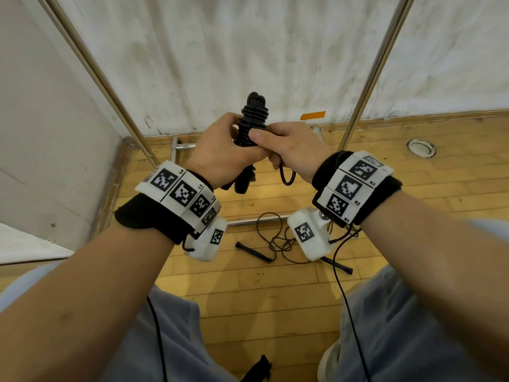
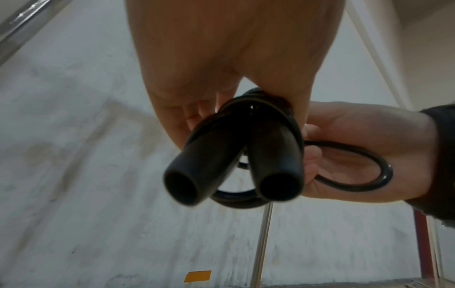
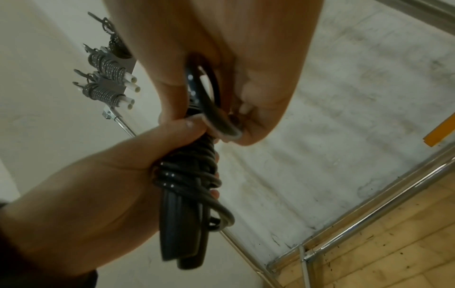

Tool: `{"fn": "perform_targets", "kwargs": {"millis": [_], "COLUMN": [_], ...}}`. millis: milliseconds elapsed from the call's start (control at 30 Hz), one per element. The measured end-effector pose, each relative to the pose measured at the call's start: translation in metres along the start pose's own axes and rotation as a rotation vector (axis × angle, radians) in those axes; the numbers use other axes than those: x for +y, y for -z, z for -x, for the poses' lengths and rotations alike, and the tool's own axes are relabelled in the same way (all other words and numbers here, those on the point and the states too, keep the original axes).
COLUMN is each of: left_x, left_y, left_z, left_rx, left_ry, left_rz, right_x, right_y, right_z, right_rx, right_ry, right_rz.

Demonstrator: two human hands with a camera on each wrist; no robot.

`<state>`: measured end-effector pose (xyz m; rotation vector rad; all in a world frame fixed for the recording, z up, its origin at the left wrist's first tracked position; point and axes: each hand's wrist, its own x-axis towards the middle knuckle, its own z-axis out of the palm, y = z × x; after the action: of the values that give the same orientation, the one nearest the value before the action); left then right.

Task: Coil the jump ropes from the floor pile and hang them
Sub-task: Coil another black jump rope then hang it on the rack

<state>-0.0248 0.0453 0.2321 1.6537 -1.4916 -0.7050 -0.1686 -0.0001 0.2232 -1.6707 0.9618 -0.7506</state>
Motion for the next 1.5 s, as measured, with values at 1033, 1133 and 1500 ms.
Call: {"fn": "perform_targets", "kwargs": {"millis": [1033, 1133, 1500], "left_x": [0.002, 0.003, 0.008], "left_y": [0.007, 0.006, 0.014], "left_z": [-0.007, -0.004, 0.003], "left_rx": [-0.342, -0.301, -0.306], "left_ry": [-0.085, -0.055, 0.034], "left_rz": [0.158, 0.252, 0.425], "right_x": [-0.005, -0.008, -0.013], "right_y": [0.005, 0.009, 0.017], "right_z": [0.006, 0.008, 0.008], "right_rx": [-0.003, 0.009, 0.116], "right_ry": [0.105, 0.101, 0.098], "right_rz": [0.189, 0.207, 0.109]}}
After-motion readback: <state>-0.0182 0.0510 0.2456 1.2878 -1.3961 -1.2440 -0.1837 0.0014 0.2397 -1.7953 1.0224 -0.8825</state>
